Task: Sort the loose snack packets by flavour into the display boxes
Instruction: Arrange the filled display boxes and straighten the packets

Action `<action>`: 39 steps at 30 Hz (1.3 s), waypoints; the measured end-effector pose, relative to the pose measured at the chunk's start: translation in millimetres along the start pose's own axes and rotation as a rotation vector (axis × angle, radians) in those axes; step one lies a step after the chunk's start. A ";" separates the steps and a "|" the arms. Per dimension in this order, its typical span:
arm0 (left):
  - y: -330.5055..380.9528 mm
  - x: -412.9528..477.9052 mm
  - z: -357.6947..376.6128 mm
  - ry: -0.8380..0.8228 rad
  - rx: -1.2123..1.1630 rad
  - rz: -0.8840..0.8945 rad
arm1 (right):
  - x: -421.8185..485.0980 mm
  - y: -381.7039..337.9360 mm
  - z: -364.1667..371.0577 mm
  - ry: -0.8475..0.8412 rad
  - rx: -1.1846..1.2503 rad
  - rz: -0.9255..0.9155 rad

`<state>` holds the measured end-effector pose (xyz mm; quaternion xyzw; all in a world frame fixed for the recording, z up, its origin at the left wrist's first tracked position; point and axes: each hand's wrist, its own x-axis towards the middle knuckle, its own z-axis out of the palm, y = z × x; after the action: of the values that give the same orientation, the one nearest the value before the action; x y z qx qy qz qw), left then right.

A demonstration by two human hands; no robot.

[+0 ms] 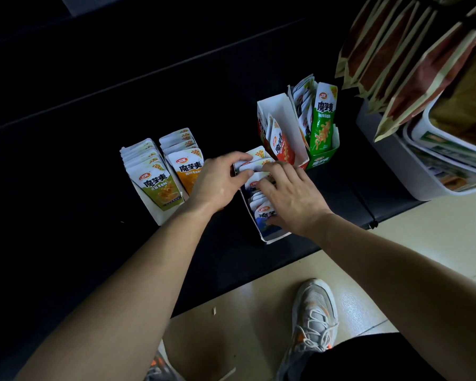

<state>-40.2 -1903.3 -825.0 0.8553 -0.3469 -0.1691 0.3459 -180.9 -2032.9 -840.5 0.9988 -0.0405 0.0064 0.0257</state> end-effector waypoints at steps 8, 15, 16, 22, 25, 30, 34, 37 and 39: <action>4.2 3.8 -0.4 0.016 0.062 -0.034 | -3.1 0.4 1.7 0.007 0.006 0.012; 6.3 5.7 -3.1 -0.026 -0.030 -0.069 | 3.4 3.7 -1.1 -0.056 0.027 -0.022; 5.8 5.2 -3.2 -0.026 -0.040 -0.073 | 3.9 4.1 -1.6 -0.066 0.027 -0.017; 4.5 4.8 -1.8 -0.033 0.015 -0.071 | 3.6 3.9 -2.2 -0.078 0.023 -0.020; 5.0 10.3 -0.1 -0.071 0.062 -0.059 | 3.3 2.9 -2.0 -0.084 0.023 -0.025; 3.4 11.5 3.0 -0.084 0.128 -0.021 | 0.6 6.5 -2.9 -0.043 0.020 -0.049; 0.2 8.9 1.8 -0.060 0.125 0.009 | -1.7 5.8 -0.9 -0.016 0.028 -0.004; -1.5 11.8 1.3 -0.061 0.142 0.017 | -0.8 5.5 1.2 -0.018 0.029 0.007; -2.5 14.6 1.2 -0.052 0.121 -0.004 | 0.0 6.4 1.3 -0.024 0.047 0.009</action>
<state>-29.4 -1913.0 -828.3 0.8706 -0.3636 -0.1704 0.2841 -181.4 -2039.3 -841.4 0.9990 -0.0449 -0.0045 0.0018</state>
